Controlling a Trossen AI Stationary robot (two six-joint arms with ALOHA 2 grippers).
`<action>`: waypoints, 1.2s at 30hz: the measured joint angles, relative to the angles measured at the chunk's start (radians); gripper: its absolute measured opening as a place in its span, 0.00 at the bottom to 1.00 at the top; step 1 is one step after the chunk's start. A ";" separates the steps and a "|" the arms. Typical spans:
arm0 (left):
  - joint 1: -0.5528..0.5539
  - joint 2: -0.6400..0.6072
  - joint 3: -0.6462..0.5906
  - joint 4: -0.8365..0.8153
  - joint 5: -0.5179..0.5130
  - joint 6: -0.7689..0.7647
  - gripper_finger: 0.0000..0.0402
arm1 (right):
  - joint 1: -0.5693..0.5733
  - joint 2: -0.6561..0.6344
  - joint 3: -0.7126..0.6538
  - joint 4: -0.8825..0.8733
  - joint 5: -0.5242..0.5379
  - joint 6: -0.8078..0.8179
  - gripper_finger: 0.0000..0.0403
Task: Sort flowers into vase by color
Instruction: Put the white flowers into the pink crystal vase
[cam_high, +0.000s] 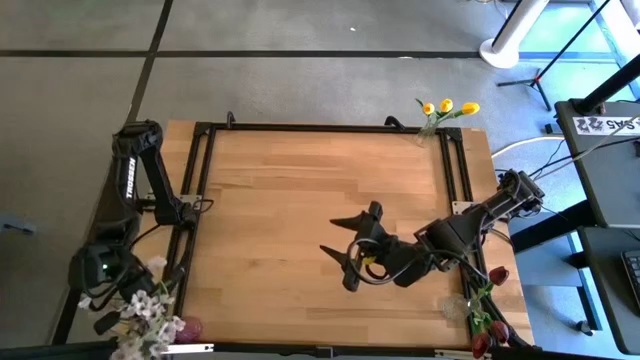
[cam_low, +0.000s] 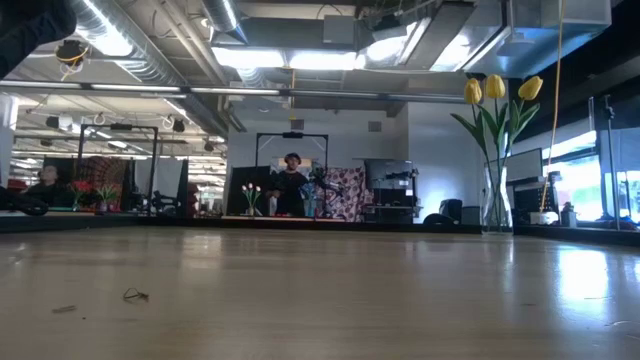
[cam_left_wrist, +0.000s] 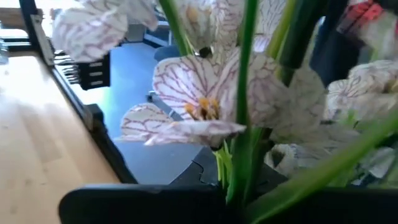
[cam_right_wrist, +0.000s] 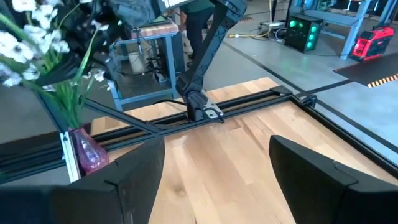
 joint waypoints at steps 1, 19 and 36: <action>0.000 0.000 -0.019 0.030 0.005 0.003 0.01 | 0.000 0.000 0.000 -0.002 0.001 0.002 0.72; -0.007 -0.004 -0.216 0.119 0.085 -0.013 0.06 | -0.001 0.000 0.000 -0.048 0.059 0.036 0.72; 0.106 -0.060 -0.103 -0.120 0.335 -0.173 0.41 | -0.001 0.000 0.000 -0.032 0.034 0.036 0.72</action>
